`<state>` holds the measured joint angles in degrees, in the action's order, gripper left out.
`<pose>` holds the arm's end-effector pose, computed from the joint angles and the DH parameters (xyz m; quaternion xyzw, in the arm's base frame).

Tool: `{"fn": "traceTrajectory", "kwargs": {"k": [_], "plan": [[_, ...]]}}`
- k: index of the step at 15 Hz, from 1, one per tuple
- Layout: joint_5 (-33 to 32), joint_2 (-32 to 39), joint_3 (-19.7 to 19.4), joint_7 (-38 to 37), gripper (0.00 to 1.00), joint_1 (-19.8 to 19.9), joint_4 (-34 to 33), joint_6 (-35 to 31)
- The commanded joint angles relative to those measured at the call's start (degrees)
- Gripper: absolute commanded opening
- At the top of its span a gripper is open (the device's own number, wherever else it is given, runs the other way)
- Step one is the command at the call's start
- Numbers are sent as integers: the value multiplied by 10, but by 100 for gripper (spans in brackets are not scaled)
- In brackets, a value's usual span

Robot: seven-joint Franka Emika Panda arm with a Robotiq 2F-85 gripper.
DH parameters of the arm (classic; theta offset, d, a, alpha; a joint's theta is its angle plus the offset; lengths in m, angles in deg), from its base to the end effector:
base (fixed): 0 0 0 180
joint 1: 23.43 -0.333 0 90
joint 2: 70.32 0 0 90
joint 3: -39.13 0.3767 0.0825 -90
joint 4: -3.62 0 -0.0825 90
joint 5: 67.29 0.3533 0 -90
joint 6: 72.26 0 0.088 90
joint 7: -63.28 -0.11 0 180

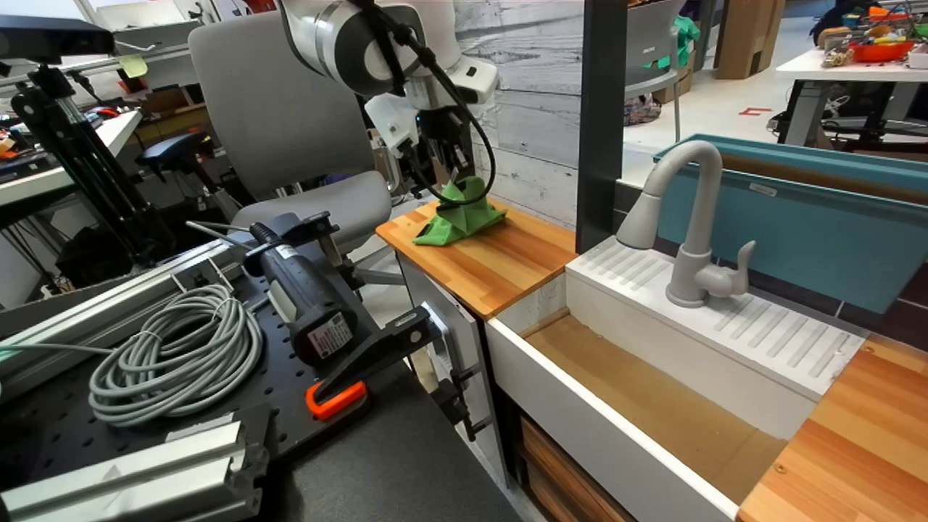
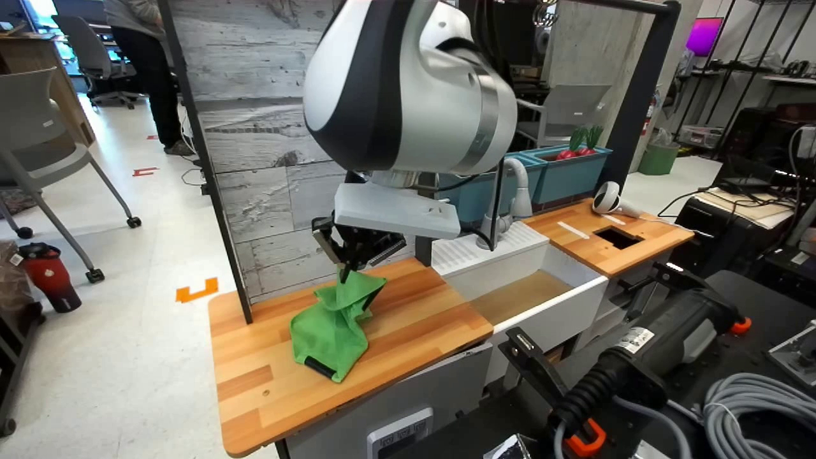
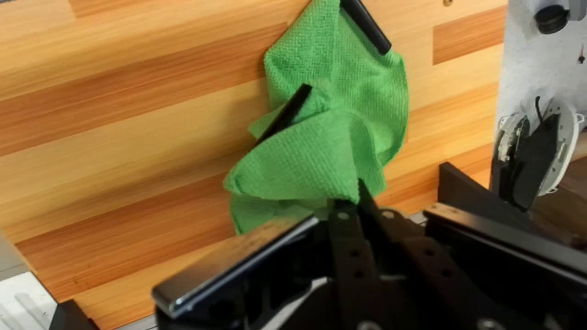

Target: Move the green towel to the right and push the faucet to the right then fold the towel once from right to left.

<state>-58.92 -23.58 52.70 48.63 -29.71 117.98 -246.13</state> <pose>0.6061 0.1922 0.1453 -0.9860 0.0722 -0.0810 0.1268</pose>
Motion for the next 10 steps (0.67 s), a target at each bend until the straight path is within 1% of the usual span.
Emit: {"fn": "traceTrajectory", "kwargs": {"k": [1, 7, 8, 9, 10], "plan": [[14, 30, -14, 2, 0, -33, -30, 6], [8, 114, -61, -16, 0, -89, -117, 32], [7, 124, -70, -19, 26, -98, -128, 37], [7, 131, -78, -23, 29, -107, -137, 40], [5, 134, -82, -24, 35, -112, -141, 39]]}}
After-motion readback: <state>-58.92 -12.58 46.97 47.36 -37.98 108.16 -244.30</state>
